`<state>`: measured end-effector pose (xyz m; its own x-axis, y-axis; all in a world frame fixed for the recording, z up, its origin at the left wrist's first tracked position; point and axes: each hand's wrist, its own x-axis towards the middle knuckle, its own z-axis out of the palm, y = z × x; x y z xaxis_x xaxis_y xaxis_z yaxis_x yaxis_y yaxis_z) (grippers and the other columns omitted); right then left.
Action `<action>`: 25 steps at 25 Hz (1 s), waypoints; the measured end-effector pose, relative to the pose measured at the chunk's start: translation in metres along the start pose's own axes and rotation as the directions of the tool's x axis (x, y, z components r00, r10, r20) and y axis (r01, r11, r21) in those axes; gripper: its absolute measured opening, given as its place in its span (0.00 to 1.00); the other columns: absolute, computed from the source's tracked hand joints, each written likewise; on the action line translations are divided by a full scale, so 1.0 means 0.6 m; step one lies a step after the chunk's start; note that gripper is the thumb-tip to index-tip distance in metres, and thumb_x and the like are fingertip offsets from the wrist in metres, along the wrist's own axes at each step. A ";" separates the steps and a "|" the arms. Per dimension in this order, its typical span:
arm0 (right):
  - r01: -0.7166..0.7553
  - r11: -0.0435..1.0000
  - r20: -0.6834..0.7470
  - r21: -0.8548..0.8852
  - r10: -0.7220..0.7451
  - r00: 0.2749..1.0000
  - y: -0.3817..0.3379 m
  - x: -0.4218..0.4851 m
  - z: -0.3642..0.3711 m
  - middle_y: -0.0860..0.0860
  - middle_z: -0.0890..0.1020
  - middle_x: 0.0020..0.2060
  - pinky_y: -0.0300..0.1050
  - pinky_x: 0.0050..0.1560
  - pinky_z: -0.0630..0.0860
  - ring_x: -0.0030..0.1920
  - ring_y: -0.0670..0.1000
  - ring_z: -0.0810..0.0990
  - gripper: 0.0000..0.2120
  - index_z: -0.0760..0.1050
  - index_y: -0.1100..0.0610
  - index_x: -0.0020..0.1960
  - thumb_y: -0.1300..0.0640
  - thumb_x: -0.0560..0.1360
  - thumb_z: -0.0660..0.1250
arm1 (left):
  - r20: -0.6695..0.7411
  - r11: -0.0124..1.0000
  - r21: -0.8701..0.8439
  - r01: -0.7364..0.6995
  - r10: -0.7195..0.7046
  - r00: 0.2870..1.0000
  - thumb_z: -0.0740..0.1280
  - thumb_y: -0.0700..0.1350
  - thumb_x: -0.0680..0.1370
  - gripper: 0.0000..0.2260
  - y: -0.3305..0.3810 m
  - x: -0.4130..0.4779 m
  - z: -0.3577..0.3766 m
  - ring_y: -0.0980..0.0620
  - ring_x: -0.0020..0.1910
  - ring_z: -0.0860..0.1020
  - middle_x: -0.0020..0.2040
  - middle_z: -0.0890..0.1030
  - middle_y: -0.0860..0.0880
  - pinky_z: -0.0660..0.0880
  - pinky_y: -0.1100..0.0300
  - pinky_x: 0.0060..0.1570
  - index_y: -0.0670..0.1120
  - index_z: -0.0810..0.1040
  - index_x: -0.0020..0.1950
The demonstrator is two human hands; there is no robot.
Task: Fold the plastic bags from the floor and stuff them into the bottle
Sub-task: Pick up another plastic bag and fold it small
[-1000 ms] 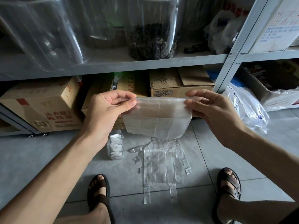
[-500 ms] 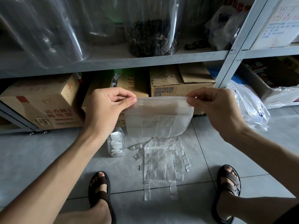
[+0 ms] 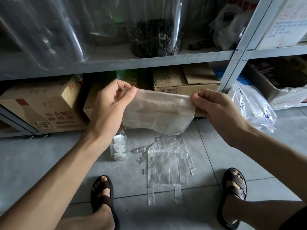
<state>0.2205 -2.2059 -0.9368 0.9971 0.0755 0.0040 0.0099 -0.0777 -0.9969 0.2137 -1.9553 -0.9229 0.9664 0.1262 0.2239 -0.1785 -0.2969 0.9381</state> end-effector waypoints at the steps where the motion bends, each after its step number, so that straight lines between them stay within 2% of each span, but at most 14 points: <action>1: -0.007 0.999 0.006 0.033 0.007 1.000 0.000 0.000 0.002 0.50 0.80 0.37 0.55 0.55 0.78 0.43 0.51 0.78 0.09 0.79 0.56 0.43 0.59 0.81 0.65 | -0.015 1.000 0.017 -0.010 0.010 1.000 0.68 0.48 0.79 0.06 0.000 -0.002 0.003 0.55 0.41 0.73 0.41 0.76 0.46 0.71 0.61 0.46 0.47 0.78 0.46; 4: 0.017 0.998 0.044 0.054 -0.019 0.999 -0.002 -0.003 0.009 0.50 0.81 0.38 0.46 0.49 0.80 0.42 0.49 0.80 0.03 0.78 0.58 0.47 0.59 0.79 0.68 | -0.057 0.999 0.029 -0.027 0.028 0.998 0.67 0.46 0.81 0.06 0.003 -0.003 0.010 0.58 0.39 0.71 0.40 0.75 0.50 0.69 0.64 0.43 0.44 0.78 0.48; 6: 0.037 0.999 0.037 0.019 -0.037 0.999 -0.002 -0.005 0.011 0.52 0.83 0.39 0.42 0.47 0.80 0.42 0.49 0.82 0.04 0.78 0.61 0.49 0.61 0.76 0.70 | -0.077 0.999 0.013 -0.034 0.035 0.996 0.67 0.45 0.81 0.06 0.004 -0.001 0.011 0.58 0.38 0.71 0.39 0.75 0.52 0.69 0.66 0.42 0.44 0.78 0.49; 8: 0.030 0.999 -0.003 0.016 -0.030 1.000 -0.003 -0.003 0.010 0.54 0.85 0.40 0.41 0.46 0.80 0.41 0.50 0.84 0.01 0.80 0.60 0.46 0.63 0.75 0.71 | -0.097 0.999 -0.008 -0.032 0.031 0.995 0.68 0.44 0.81 0.05 0.004 0.001 0.008 0.59 0.39 0.72 0.40 0.76 0.52 0.70 0.67 0.42 0.44 0.78 0.48; 12: 0.021 0.999 -0.050 0.041 -0.019 0.999 -0.005 -0.001 0.005 0.51 0.85 0.37 0.41 0.46 0.81 0.40 0.50 0.83 0.04 0.81 0.56 0.43 0.62 0.76 0.71 | -0.094 0.999 -0.032 0.000 -0.003 0.996 0.69 0.44 0.80 0.05 0.003 0.000 0.002 0.63 0.36 0.73 0.38 0.77 0.53 0.69 0.71 0.39 0.47 0.79 0.44; 14: 0.021 0.999 -0.063 0.046 -0.019 0.998 -0.005 -0.001 0.005 0.51 0.84 0.37 0.43 0.47 0.81 0.40 0.50 0.82 0.05 0.81 0.56 0.43 0.61 0.77 0.69 | -0.075 0.999 -0.023 0.035 -0.036 0.997 0.69 0.45 0.79 0.06 0.001 0.000 0.000 0.62 0.35 0.73 0.38 0.78 0.53 0.68 0.69 0.37 0.49 0.79 0.43; 16: 0.011 0.998 -0.078 0.067 -0.006 0.997 -0.006 -0.001 0.006 0.51 0.83 0.37 0.48 0.49 0.80 0.41 0.52 0.81 0.07 0.80 0.56 0.43 0.60 0.79 0.67 | -0.020 0.996 -0.016 0.084 -0.085 0.996 0.70 0.46 0.79 0.06 -0.002 0.002 -0.004 0.57 0.38 0.74 0.39 0.79 0.50 0.69 0.62 0.40 0.50 0.80 0.41; 18: 0.008 0.998 -0.101 0.063 -0.001 0.995 -0.006 0.000 0.008 0.49 0.81 0.35 0.52 0.49 0.77 0.40 0.52 0.79 0.08 0.78 0.56 0.43 0.59 0.81 0.65 | 0.060 0.990 0.015 0.139 -0.139 0.988 0.70 0.47 0.79 0.06 -0.004 0.004 -0.009 0.56 0.40 0.76 0.40 0.80 0.52 0.70 0.60 0.42 0.52 0.81 0.41; 21: 0.034 0.999 -0.116 0.024 -0.031 0.993 -0.006 -0.001 0.012 0.46 0.82 0.33 0.51 0.44 0.75 0.37 0.49 0.79 0.08 0.77 0.56 0.43 0.59 0.81 0.64 | 0.191 0.976 0.077 0.206 -0.217 0.957 0.70 0.47 0.79 0.04 -0.001 0.003 -0.013 0.57 0.41 0.79 0.40 0.84 0.54 0.73 0.61 0.43 0.50 0.82 0.45; 23: 0.067 0.997 -0.110 -0.024 -0.069 0.991 -0.006 -0.002 0.013 0.48 0.82 0.33 0.51 0.43 0.75 0.37 0.48 0.79 0.08 0.77 0.56 0.44 0.59 0.81 0.65 | 0.279 0.970 0.076 0.232 -0.244 0.929 0.71 0.45 0.78 0.01 0.000 0.002 -0.016 0.53 0.44 0.82 0.44 0.86 0.51 0.76 0.57 0.48 0.49 0.83 0.48; 25: 0.095 0.993 -0.092 -0.069 -0.102 0.991 -0.006 -0.004 0.014 0.49 0.82 0.34 0.49 0.43 0.74 0.37 0.49 0.78 0.07 0.78 0.55 0.44 0.59 0.81 0.65 | 0.353 0.969 0.156 0.190 -0.235 0.906 0.74 0.45 0.75 0.04 -0.001 0.004 -0.019 0.50 0.46 0.84 0.44 0.87 0.51 0.78 0.51 0.53 0.50 0.84 0.49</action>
<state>0.2177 -2.1975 -0.9340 0.9936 -0.0090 0.1124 0.1100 -0.1390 -0.9842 0.2138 -1.9443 -0.9201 0.9824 -0.1505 -0.1108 0.0396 -0.4118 0.9104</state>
